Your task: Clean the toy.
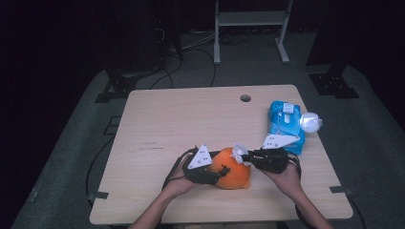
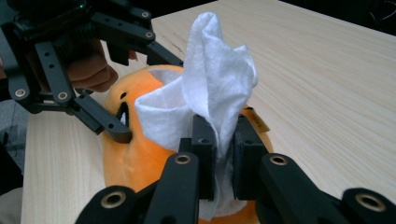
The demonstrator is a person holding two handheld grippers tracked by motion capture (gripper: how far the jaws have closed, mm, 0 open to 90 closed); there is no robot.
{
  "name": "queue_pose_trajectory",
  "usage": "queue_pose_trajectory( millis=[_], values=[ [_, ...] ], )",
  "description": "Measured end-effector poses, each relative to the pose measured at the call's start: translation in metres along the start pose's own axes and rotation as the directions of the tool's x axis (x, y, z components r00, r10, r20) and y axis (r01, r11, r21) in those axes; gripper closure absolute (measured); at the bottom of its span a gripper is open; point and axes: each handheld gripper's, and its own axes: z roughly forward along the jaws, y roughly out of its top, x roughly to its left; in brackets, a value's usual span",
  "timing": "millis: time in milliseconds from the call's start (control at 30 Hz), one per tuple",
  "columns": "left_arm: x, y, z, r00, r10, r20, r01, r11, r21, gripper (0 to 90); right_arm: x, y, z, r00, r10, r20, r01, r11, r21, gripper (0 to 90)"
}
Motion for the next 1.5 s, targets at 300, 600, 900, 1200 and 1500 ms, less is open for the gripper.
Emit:
queue_pose_trajectory(
  millis=[300, 600, 900, 1200, 1500],
  values=[
    [0.004, 0.003, -0.003, 0.9988, -0.044, 0.022, 0.043, 0.9981, 0.043, 16.7, 0.020, 0.007, 0.013, 0.9956, -0.068, -0.065, 0.069, 0.997, 0.016, 81.6],
    [0.008, 0.000, 0.000, 0.9899, -0.130, 0.055, 0.126, 0.9889, 0.079, 24.8, 0.022, 0.005, 0.013, 0.9949, -0.084, -0.055, 0.086, 0.996, 0.034, 81.8],
    [-0.006, 0.005, 0.001, 0.9987, -0.009, 0.050, 0.005, 0.9972, 0.074, 26.4, 0.029, 0.015, 0.011, 0.9929, -0.105, -0.056, 0.106, 0.994, 0.017, 77.1],
    [-0.001, 0.004, 0.001, 0.9975, -0.036, 0.061, 0.031, 0.9969, 0.072, 24.3, 0.028, 0.020, -0.003, 0.9931, -0.104, -0.054, 0.105, 0.994, 0.019, 58.0],
    [-0.007, 0.007, 0.002, 0.9971, 0.012, 0.076, -0.016, 0.9982, 0.058, 25.5, 0.044, 0.029, 0.002, 0.9862, -0.153, -0.064, 0.153, 0.988, -0.003, 53.9]
  ],
)
